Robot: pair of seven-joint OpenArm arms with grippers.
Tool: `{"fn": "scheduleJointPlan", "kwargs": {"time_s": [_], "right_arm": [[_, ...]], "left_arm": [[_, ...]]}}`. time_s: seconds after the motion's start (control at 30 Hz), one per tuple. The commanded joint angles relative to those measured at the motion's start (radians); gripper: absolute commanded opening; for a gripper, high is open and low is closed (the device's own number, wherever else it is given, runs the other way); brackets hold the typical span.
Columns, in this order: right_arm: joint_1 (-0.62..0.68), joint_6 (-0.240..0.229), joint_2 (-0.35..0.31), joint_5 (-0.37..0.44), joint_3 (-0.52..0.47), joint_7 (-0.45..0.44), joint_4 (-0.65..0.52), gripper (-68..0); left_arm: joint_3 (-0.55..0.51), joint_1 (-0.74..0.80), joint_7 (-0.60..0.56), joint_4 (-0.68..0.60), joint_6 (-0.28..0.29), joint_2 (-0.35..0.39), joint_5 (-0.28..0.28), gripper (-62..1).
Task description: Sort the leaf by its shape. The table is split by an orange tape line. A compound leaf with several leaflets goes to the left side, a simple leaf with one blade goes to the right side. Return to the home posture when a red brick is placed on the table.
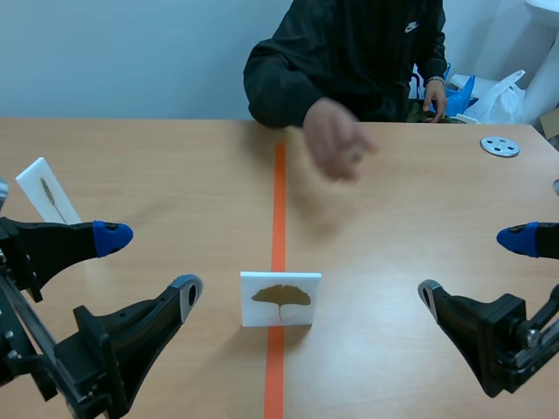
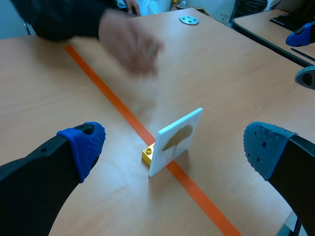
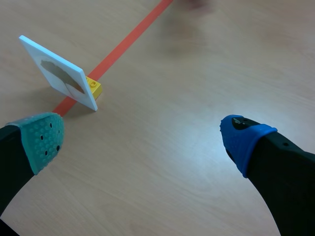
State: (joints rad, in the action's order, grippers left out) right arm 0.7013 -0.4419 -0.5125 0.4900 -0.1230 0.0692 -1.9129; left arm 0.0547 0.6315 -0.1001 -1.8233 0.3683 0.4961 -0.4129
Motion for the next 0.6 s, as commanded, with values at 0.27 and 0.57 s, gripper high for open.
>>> {"fn": "scheduleJointPlan", "kwargs": {"time_s": [0.27, 0.57], "right_arm": [[-0.006, 0.001, -0.008, 0.011, -0.013, -0.016, -0.004, 0.4], [-0.006, 0.001, -0.008, 0.011, -0.013, -0.016, -0.004, 0.4]], "left_arm": [[0.003, -0.034, 0.044, -0.002, 0.021, 0.001, 0.062, -0.7], [0.003, -0.102, 0.041, 0.035, 0.05, 0.001, 0.183, -0.7]]}}
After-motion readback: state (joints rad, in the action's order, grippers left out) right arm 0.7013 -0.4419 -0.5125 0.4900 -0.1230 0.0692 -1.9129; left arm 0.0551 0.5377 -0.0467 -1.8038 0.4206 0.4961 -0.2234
